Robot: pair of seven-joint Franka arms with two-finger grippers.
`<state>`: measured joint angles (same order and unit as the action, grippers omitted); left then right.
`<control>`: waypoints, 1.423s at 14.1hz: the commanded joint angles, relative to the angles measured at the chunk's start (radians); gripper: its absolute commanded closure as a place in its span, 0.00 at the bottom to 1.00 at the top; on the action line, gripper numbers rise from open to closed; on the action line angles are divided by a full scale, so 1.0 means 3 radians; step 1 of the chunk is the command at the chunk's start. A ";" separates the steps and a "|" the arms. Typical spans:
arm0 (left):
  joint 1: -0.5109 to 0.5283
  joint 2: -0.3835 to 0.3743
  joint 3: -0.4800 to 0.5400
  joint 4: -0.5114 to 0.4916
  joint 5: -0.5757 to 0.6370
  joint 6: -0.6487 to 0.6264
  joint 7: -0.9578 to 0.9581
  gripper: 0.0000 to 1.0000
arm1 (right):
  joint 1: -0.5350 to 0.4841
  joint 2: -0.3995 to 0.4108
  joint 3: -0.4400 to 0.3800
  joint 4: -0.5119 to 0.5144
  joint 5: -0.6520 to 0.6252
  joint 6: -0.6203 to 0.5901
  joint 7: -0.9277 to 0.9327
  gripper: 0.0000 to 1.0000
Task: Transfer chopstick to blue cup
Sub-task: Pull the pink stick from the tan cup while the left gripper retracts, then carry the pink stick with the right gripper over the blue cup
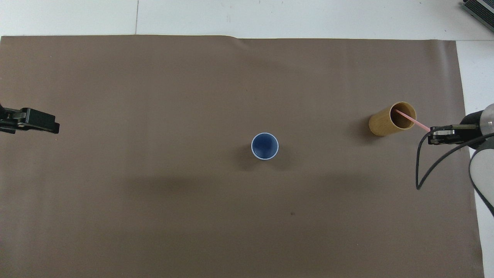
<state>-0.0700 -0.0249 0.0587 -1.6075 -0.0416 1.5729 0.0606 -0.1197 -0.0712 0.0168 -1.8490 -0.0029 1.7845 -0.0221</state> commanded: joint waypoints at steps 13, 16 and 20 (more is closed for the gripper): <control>-0.0043 -0.0132 -0.0047 0.0199 0.0067 -0.0416 0.0023 0.00 | 0.0474 0.0007 0.0696 0.0841 0.1169 -0.0749 0.3001 1.00; -0.0038 -0.0167 -0.0047 0.0194 0.0067 -0.0416 0.0023 0.00 | 0.0822 0.0145 0.0696 0.0805 0.1329 -0.0355 0.3661 1.00; -0.0027 -0.0224 -0.0042 0.0168 0.0072 -0.0391 0.0008 0.00 | 0.1145 0.0288 0.0696 0.0601 0.1344 0.0023 0.3883 1.00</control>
<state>-0.0732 -0.0814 0.0387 -1.5630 -0.0254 1.4738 0.0606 0.2010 0.0097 0.2308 -1.6196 0.3737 1.7331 1.1251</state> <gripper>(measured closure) 0.000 0.916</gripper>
